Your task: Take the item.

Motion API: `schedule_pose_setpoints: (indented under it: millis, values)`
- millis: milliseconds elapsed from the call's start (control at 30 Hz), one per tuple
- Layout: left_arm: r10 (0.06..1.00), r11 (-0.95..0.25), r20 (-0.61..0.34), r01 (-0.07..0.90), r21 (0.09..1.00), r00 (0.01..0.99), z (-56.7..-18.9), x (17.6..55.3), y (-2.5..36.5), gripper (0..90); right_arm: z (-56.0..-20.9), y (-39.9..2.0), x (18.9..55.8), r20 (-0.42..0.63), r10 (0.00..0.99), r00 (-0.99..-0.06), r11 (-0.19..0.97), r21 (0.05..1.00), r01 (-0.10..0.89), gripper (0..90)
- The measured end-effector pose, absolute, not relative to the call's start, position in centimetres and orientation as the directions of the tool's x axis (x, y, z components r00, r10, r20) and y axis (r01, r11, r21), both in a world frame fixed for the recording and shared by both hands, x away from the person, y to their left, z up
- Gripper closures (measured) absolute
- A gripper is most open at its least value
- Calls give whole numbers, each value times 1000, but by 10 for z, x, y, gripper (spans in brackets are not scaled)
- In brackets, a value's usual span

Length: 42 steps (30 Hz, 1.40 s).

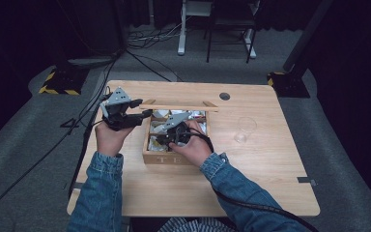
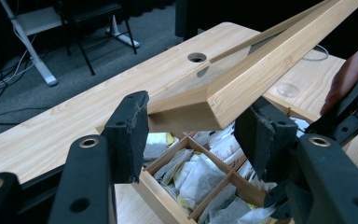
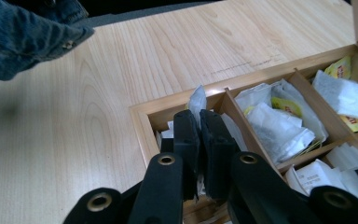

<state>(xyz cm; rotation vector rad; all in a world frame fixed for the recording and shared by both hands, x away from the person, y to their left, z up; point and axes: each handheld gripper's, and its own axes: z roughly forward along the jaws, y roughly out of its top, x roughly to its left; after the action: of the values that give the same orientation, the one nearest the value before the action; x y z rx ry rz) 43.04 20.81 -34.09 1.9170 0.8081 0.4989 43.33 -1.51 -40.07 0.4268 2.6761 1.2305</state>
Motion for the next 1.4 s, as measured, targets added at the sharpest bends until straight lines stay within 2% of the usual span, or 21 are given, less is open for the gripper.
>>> schedule_pose_setpoints:
  millis: [433,1400]
  values:
    - [716,-318,1,325,891,698,-341,431,208,454,-382,-36,429,-34,345,-938,584,790,186,864]
    - [718,-314,-1,326,892,696,-341,431,208,454,-353,-120,428,-57,489,-871,515,824,235,864]
